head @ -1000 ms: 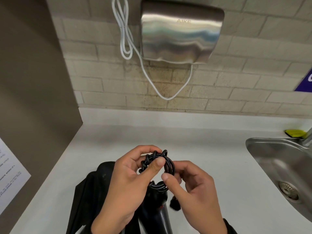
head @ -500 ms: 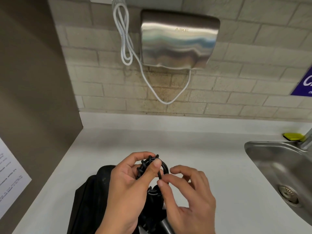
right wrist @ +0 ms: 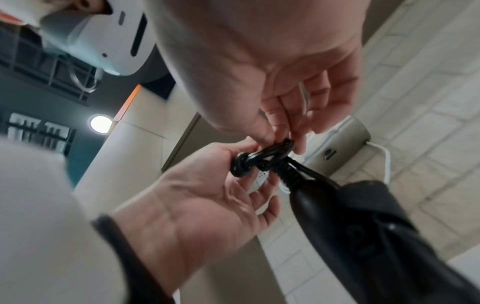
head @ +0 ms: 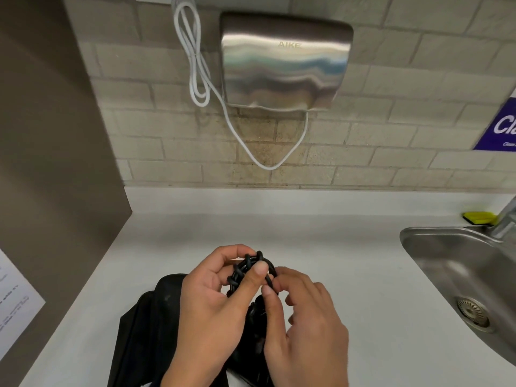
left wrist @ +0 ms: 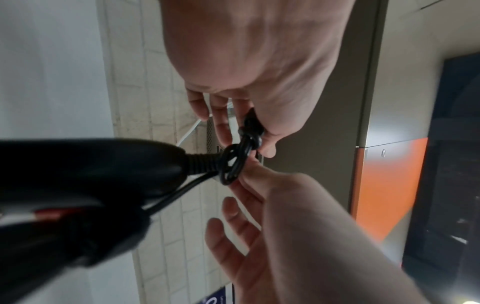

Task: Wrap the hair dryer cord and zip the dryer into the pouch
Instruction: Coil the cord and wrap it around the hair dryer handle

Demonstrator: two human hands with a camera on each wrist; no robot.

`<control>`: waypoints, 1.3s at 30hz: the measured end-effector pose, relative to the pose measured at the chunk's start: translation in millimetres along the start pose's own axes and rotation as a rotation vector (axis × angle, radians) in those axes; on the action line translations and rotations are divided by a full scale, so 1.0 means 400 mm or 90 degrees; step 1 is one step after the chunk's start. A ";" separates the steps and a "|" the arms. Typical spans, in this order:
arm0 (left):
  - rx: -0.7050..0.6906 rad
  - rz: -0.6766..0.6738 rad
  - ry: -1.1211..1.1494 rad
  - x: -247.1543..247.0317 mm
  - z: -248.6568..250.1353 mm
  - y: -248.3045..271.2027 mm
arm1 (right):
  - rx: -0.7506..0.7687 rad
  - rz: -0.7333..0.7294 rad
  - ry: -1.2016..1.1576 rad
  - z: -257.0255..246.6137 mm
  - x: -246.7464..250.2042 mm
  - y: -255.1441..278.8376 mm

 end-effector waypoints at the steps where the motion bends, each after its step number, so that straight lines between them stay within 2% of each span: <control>1: -0.020 0.003 -0.030 0.002 0.000 -0.003 | -0.030 -0.015 -0.028 0.005 0.002 0.000; 7: -0.083 0.013 -0.130 0.006 -0.008 -0.019 | -0.299 -0.141 -0.412 0.029 0.054 -0.039; 10: -0.097 -0.001 -0.146 0.002 -0.013 -0.022 | -0.367 -0.225 -0.498 0.050 0.079 -0.059; 13: -0.104 -0.016 -0.161 -0.004 -0.017 -0.022 | -0.393 -0.283 -0.530 0.067 0.089 -0.068; 16: -0.099 -0.037 -0.158 -0.008 -0.021 -0.027 | -0.347 -0.297 -0.462 0.068 0.095 -0.067; 20: -0.090 -0.053 -0.168 -0.015 -0.022 -0.029 | -0.168 -0.220 -0.200 0.058 0.103 -0.060; 22: -0.079 -0.054 -0.169 -0.020 -0.021 -0.027 | -0.096 -0.204 -0.113 0.043 0.113 -0.061; 24: -0.073 -0.048 -0.180 -0.025 -0.018 -0.020 | -0.089 -0.236 -0.110 0.033 0.120 -0.066; 27: -0.095 -0.028 -0.216 -0.033 -0.017 -0.009 | -0.180 -0.301 -0.194 0.030 0.117 -0.069; 31: -0.105 -0.019 -0.229 -0.035 -0.018 -0.008 | -0.217 -0.263 -0.282 0.034 0.102 -0.061; 36: -0.091 -0.022 -0.214 -0.035 -0.021 -0.016 | -0.165 -0.196 -0.323 0.047 0.096 -0.055; 39: -0.086 -0.039 -0.199 -0.037 -0.021 -0.018 | -0.040 -0.190 -0.200 0.060 0.108 -0.063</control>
Point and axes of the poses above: each hand's wrist, its own y-axis away from the middle knuckle, its own x-axis out of the back of the hand, z = x × y, the point moved 2 cm from there along -y, towards the middle knuckle, and after that the axes turned 11 degrees about -y, right-handed, at the moved point
